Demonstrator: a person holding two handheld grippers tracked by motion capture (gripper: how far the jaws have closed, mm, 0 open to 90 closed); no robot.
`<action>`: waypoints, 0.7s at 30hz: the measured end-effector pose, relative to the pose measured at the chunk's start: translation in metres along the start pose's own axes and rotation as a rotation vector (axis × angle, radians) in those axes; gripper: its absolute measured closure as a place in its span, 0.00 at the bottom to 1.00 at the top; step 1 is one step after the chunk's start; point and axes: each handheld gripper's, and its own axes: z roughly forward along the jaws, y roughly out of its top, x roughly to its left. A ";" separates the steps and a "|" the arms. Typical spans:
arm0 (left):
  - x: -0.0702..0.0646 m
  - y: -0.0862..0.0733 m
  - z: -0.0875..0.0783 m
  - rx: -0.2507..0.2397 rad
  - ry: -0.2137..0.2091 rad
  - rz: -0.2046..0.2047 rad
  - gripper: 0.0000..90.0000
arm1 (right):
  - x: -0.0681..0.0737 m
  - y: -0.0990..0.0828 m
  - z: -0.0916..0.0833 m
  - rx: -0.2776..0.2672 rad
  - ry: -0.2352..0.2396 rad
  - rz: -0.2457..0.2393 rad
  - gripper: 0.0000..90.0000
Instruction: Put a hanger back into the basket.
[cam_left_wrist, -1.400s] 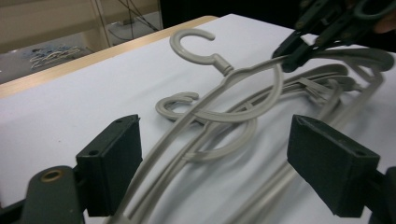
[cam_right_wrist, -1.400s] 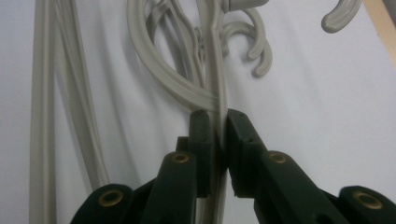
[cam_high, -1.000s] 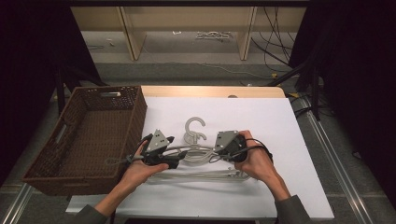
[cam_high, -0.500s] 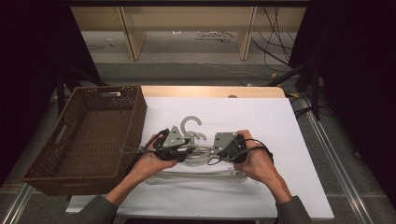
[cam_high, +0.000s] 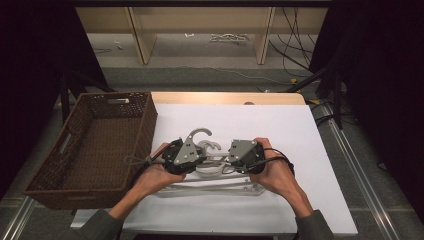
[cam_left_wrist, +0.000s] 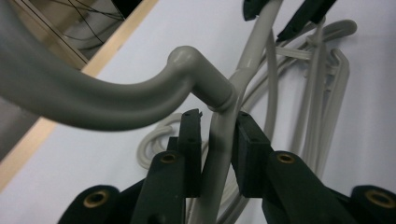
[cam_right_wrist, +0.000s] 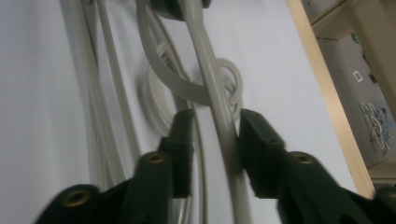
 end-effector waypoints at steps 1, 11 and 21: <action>0.000 0.001 -0.002 0.009 -0.007 0.004 0.86 | -0.002 0.001 -0.004 -0.026 -0.032 0.034 0.60; 0.023 -0.003 -0.009 -0.029 0.023 -0.086 0.89 | -0.015 0.001 -0.026 -0.205 -0.128 0.315 0.37; 0.038 0.011 -0.002 -0.002 -0.024 -0.179 0.89 | -0.015 0.004 -0.035 -0.213 -0.139 0.319 0.36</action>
